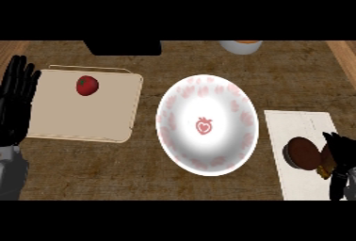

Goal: Pick the sweet potato from the placemat and place it in the bowl

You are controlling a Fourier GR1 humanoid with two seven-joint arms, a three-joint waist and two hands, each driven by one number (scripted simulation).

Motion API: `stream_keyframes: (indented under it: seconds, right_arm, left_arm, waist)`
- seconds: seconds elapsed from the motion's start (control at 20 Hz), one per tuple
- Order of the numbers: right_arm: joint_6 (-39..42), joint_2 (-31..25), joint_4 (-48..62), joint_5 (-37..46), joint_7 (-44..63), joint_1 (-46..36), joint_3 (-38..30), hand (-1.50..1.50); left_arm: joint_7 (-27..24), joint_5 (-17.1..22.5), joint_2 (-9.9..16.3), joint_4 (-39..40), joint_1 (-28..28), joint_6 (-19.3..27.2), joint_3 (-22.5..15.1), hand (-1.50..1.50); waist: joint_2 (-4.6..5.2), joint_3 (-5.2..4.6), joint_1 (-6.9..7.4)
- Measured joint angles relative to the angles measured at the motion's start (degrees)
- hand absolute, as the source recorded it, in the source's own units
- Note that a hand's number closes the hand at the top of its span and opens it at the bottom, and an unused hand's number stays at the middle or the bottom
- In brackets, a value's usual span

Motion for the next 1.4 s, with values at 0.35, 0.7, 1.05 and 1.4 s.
stream_keyframes:
  seconds: [0.35,0.7,1.05,1.4]
  right_arm:
    - [-5.4,-0.6,2.0,4.3,-6.9,-0.8,0.2,1.50]
    - [-6.3,-1.0,0.9,7.1,-11.5,-0.4,-1.2,1.50]
    - [-15.0,6.9,-13.7,2.8,-3.8,17.3,-8.0,1.50]
    - [-24.9,13.1,-34.7,2.2,-0.4,38.6,-12.5,1.50]
  left_arm:
    - [0.6,-0.9,-0.8,0.3,-0.7,-0.2,0.5,0.00]
    - [0.3,-1.7,-1.5,1.7,-1.9,-0.8,1.1,0.00]
    - [0.4,-1.7,-0.4,1.7,1.6,0.5,4.0,0.00]
    - [0.0,-0.9,0.3,0.2,4.3,0.2,5.9,0.00]
  waist:
    - [-0.14,-0.25,-0.02]
    - [-0.06,-0.12,-0.12]
    - [-1.78,-0.23,-6.25]
    - [-1.90,-0.34,-7.97]
